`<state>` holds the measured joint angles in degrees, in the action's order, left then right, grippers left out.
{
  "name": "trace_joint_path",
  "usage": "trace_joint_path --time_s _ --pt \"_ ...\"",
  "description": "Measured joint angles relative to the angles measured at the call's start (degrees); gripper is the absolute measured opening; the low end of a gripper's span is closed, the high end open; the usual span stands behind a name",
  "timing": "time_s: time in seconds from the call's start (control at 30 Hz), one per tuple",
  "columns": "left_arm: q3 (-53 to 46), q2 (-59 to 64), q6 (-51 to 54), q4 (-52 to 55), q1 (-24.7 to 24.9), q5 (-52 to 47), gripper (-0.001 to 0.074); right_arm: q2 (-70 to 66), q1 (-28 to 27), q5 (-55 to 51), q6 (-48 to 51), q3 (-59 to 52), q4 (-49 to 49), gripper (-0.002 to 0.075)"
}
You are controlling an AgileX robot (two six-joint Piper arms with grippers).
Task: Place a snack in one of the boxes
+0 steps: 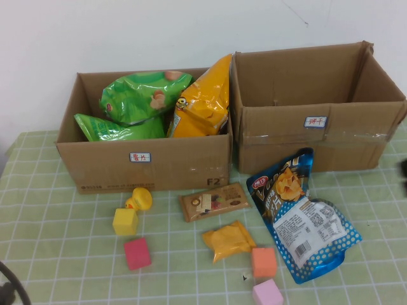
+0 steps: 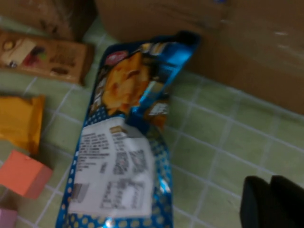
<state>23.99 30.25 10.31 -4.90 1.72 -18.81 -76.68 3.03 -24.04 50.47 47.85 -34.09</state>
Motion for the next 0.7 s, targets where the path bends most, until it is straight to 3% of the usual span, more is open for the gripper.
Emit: trace_joint_path --time_s 0.3,0.37,0.53,0.7 --pt "-1.2 0.6 -0.4 -0.2 0.0 2.3 -0.0002 -17.6 10.0 4.6 11.5 9.0 -6.3 0.0215" --pt "-1.2 0.6 -0.4 -0.2 0.0 2.4 -0.0002 -19.1 10.5 5.5 11.7 9.2 -9.3 0.0273" --pt "-1.2 0.6 -0.4 -0.2 0.0 2.8 -0.0002 -23.3 10.7 6.5 13.2 9.3 -17.6 0.0509" --pt "-1.2 1.1 -0.4 -0.4 0.0 3.8 -0.0002 -27.8 10.7 6.1 13.9 9.4 -19.9 0.0578"
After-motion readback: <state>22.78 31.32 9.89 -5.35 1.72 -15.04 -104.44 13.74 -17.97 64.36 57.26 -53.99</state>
